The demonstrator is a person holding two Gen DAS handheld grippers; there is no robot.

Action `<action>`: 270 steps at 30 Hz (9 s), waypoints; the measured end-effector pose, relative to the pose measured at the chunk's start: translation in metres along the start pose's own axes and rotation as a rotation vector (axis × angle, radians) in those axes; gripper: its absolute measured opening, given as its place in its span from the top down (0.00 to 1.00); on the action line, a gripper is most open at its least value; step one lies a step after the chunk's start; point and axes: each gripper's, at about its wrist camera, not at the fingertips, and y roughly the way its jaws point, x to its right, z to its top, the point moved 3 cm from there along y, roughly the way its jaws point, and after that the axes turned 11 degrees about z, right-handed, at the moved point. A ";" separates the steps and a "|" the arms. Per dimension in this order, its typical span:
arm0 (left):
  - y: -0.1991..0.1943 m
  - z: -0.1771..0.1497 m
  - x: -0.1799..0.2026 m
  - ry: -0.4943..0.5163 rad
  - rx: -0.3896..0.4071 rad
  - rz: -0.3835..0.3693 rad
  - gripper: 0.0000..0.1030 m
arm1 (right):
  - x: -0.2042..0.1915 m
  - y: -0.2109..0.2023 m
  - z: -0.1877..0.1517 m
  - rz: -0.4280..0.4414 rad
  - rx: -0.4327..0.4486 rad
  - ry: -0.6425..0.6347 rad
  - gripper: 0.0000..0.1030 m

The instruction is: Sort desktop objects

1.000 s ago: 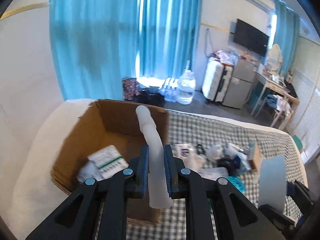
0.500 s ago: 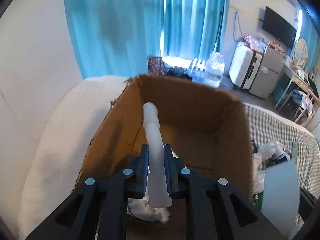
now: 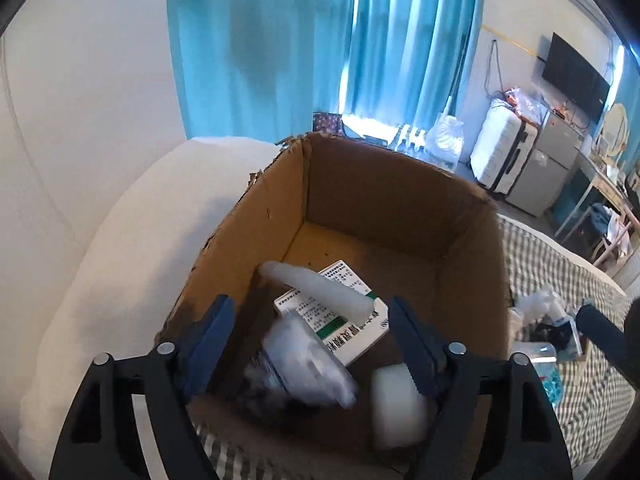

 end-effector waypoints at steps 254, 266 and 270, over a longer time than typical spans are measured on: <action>-0.083 -0.046 0.037 0.051 0.052 -0.063 0.00 | 0.048 -0.102 -0.021 -0.287 0.134 -0.100 0.09; -0.112 -0.131 0.176 0.197 0.015 -0.218 0.00 | 0.102 -0.244 -0.057 -0.538 0.223 -0.079 0.09; -0.092 -0.158 0.216 0.229 -0.038 -0.185 0.00 | 0.123 -0.269 -0.072 -0.589 0.216 -0.049 0.09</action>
